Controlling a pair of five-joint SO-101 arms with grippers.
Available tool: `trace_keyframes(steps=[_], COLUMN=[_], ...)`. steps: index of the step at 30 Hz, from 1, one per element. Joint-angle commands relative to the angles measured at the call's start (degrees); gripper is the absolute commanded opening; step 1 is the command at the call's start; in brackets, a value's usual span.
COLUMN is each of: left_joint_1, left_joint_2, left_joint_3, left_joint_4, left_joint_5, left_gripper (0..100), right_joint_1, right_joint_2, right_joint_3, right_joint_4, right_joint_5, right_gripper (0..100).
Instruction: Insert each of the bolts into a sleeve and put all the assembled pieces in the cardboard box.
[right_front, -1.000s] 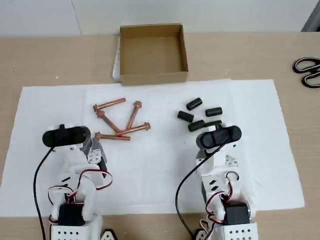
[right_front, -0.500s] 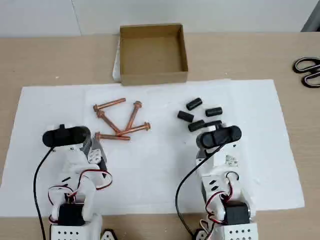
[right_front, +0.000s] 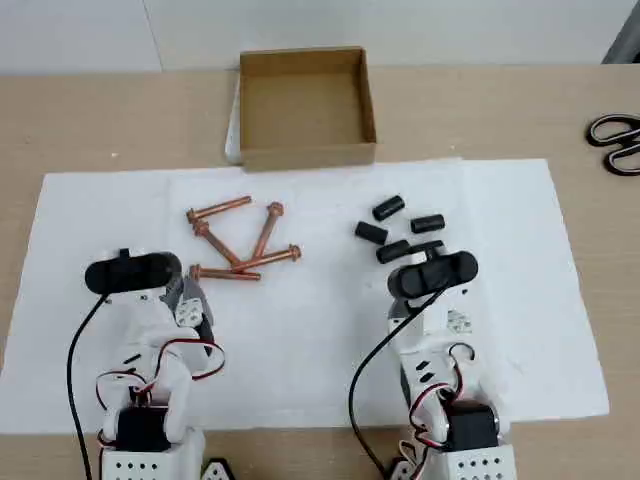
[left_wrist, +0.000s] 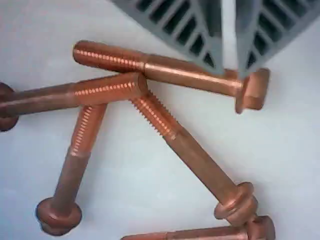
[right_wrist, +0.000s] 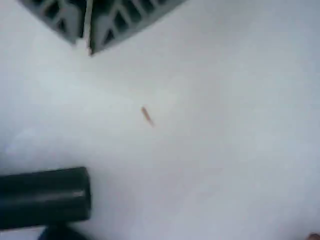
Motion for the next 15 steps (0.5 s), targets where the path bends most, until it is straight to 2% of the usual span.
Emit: trace_keyframes(steps=[1, 15], left_joint_1=[-0.18, -0.18], left_joint_2=[-0.53, -0.53], left_joint_3=[-0.22, -0.22], left_joint_4=[-0.18, -0.18], left_joint_5=[-0.18, -0.18], left_gripper=[1, 1], right_joint_1=[-1.89, -2.42], right_joint_2=[-0.48, -0.48], right_joint_3=[0.79, 0.79], right_joint_4=[-1.27, -1.10], right_joint_5=[0.79, 0.79], right_gripper=[0.5, 0.5])
